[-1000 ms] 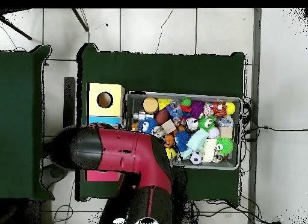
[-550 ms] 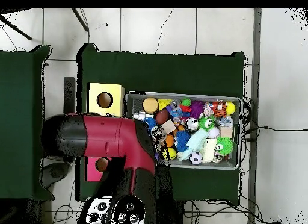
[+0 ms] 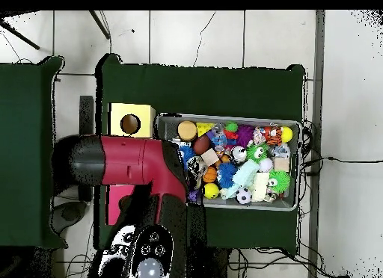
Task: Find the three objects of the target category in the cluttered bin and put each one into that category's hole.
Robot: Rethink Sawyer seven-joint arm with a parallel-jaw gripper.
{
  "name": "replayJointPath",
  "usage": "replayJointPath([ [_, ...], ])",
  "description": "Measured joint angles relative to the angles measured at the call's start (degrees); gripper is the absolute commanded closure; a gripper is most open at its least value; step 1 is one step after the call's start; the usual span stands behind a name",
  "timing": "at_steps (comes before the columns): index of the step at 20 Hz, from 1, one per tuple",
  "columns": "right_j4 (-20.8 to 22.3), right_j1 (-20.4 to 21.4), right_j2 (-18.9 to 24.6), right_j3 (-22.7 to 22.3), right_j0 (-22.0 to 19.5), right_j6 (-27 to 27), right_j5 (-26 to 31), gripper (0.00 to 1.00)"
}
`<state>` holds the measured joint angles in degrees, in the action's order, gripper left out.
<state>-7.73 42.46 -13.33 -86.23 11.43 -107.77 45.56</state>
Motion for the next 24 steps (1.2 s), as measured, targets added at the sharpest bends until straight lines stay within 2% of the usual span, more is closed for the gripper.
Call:
replayJointPath([
  [13,-0.11,-1.86,-2.03,1.75,1.56,-0.47,0.24,1.00],
  [24,-1.38,-2.50,-4.47,6.96,5.93,-6.55,4.42,1.00],
])
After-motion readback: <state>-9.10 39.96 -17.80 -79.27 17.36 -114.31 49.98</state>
